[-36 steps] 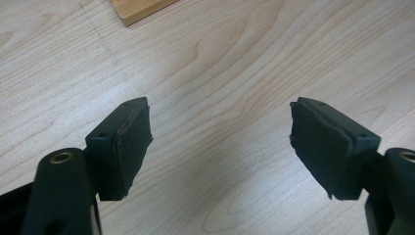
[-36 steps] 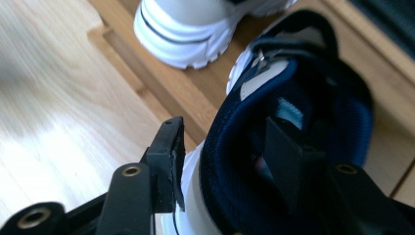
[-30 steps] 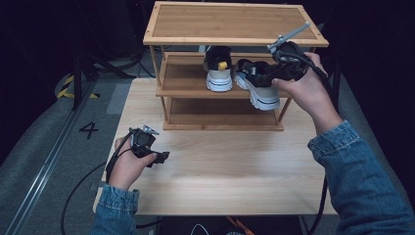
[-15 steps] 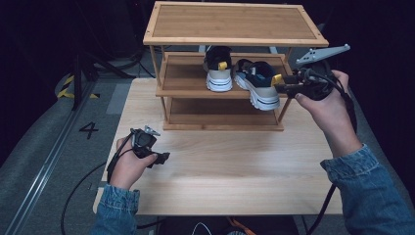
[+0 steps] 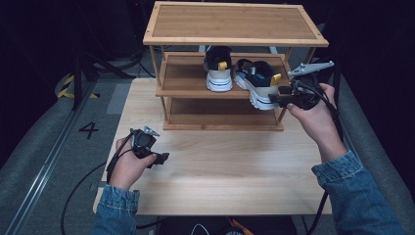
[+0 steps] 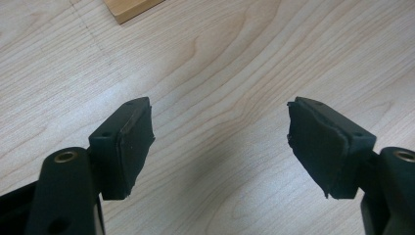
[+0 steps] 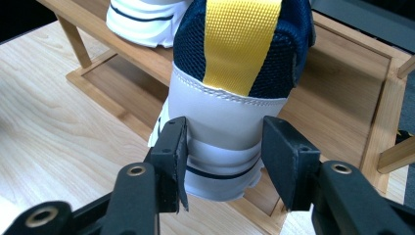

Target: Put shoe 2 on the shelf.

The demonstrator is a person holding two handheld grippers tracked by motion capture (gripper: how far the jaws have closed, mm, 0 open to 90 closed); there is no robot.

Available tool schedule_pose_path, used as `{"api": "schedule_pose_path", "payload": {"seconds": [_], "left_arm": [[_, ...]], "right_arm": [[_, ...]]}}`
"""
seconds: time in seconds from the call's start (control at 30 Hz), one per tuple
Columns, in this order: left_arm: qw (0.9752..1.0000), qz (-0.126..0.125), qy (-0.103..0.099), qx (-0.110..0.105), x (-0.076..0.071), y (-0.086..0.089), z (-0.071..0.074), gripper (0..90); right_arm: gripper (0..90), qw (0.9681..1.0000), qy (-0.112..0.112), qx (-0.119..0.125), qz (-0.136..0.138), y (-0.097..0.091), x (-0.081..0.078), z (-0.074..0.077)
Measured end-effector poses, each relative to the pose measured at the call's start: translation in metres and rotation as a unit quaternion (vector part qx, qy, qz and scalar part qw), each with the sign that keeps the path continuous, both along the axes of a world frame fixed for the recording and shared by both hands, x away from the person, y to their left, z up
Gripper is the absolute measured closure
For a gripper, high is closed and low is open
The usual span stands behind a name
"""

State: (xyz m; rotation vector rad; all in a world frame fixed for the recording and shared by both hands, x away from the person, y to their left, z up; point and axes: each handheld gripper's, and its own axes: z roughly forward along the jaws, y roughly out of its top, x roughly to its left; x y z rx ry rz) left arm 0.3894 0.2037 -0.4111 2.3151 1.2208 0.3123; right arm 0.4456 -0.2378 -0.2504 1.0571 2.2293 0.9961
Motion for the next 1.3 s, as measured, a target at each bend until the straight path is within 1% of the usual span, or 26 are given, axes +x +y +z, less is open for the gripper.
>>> {"api": "schedule_pose_path", "payload": {"seconds": [0.03,0.17,0.3,0.4,0.47,0.57,0.67,0.77,0.87,0.93,0.97,1.0,1.2,1.3], "left_arm": [[1.0,-0.001,0.0,0.0,0.0,0.0,0.0,25.4],[1.0,0.0,0.0,0.0,0.0,0.0,-0.001,25.5],[1.0,0.0,0.0,-0.002,-0.001,0.0,0.0,25.4],[1.0,0.003,0.002,-0.003,-0.001,0.0,-0.001,25.4],[1.0,0.002,0.002,-0.003,-0.001,0.0,-0.001,25.4],[1.0,0.001,0.002,-0.003,0.0,0.0,-0.001,25.3],[1.0,0.0,0.003,-0.002,0.0,0.0,-0.002,25.3],[1.0,-0.003,0.004,0.0,0.001,0.0,-0.002,25.2],[1.0,-0.003,0.006,-0.001,0.001,-0.002,-0.004,25.2],[1.0,-0.007,0.006,0.001,0.001,-0.002,-0.004,25.1],[0.9999,-0.008,0.006,0.002,0.001,-0.003,-0.004,25.0],[0.9999,-0.007,0.008,0.001,0.001,-0.003,-0.004,25.0],[1.0,-0.004,0.008,-0.001,0.001,-0.001,-0.005,25.0],[1.0,-0.005,0.008,-0.001,0.002,-0.001,-0.005,24.9]], "right_arm": [[54.3,1.0,-0.003,-0.003,-0.001,0.001,0.0,0.0],[55.1,0.9998,-0.014,0.003,-0.016,0.009,0.002,-0.002],[55.5,0.9993,-0.026,0.003,-0.027,0.02,0.007,-0.005],[55.7,0.9989,-0.033,0.011,-0.033,0.026,0.013,-0.007],[55.7,0.9983,-0.041,0.016,-0.038,0.031,0.016,-0.009],[56.3,0.9977,-0.046,0.022,-0.044,0.039,0.019,-0.012],[56.8,0.9969,-0.055,0.024,-0.05,0.046,0.023,-0.014],[56.8,0.9966,-0.058,0.022,-0.054,0.05,0.026,-0.016],[56.6,0.9961,-0.058,0.027,-0.061,0.052,0.031,-0.017],[53.7,0.9956,-0.058,0.032,-0.066,0.054,0.035,-0.019],[53.6,0.9954,-0.057,0.039,-0.066,0.055,0.037,-0.019],[53.6,0.9952,-0.058,0.04,-0.068,0.056,0.038,-0.02],[54.6,0.9943,-0.062,0.041,-0.077,0.063,0.049,-0.023],[54.6,0.9932,-0.069,0.045,-0.082,0.063,0.053,-0.025]]}}
